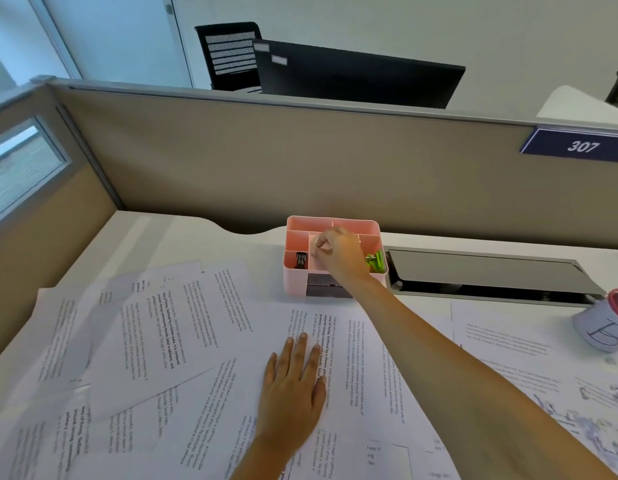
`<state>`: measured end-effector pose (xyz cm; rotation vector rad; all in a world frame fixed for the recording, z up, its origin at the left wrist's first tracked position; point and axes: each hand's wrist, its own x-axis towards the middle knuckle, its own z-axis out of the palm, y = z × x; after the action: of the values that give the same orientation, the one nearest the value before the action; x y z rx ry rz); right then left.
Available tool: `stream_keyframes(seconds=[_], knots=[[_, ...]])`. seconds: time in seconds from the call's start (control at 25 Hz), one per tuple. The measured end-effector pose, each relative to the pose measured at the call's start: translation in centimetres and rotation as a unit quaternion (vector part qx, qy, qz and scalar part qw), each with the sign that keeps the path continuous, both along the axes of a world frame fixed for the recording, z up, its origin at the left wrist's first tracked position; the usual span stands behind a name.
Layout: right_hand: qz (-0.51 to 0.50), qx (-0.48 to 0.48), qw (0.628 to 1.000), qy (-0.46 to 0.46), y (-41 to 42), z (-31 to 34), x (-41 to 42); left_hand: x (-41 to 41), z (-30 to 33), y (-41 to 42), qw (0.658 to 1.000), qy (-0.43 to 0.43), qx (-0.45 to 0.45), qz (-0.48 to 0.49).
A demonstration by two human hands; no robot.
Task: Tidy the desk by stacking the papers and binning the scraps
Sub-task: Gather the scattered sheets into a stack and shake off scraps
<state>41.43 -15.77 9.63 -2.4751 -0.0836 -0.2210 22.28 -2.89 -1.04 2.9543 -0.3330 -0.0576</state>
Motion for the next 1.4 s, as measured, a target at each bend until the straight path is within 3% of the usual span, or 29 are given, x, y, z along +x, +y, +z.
stream_keyframes(seconds=[0.12, 0.32, 0.4, 0.64, 0.84, 1.0, 1.32, 1.4], knots=[[0.002, 0.002, 0.999, -0.033, -0.2, -0.4, -0.8, 0.0, 0.1, 0.0, 1.0, 0.008, -0.004, 0.002], [-0.035, 0.049, 0.983, -0.172, -1.6, -0.6, -5.5, -0.3, 1.0, 0.0, 0.999, 0.038, -0.018, 0.003], [-0.027, 0.054, 0.986, -0.158, -2.5, -1.5, -8.8, -0.3, 1.1, -0.1, 0.999, 0.031, -0.018, -0.005], [-0.007, -0.054, 0.996, -0.067, -5.2, -6.4, -20.6, -1.6, 2.0, 1.4, 0.999, 0.016, -0.034, -0.004], [0.035, -0.114, 0.988, -0.099, -5.7, -8.5, -30.2, -9.4, 3.4, 3.6, 0.998, -0.024, -0.059, -0.025], [0.046, -0.119, 0.985, -0.117, -5.2, -9.4, -35.8, -15.8, 2.8, 4.5, 1.0, 0.014, -0.01, -0.009], [0.069, -0.151, 0.984, -0.061, -4.7, -10.3, -39.3, -18.0, 2.1, 4.3, 0.996, 0.084, 0.011, 0.02], [0.069, -0.152, 0.984, -0.059, -4.6, -10.3, -39.3, -17.7, 2.5, 3.8, 0.992, 0.094, -0.019, 0.08]])
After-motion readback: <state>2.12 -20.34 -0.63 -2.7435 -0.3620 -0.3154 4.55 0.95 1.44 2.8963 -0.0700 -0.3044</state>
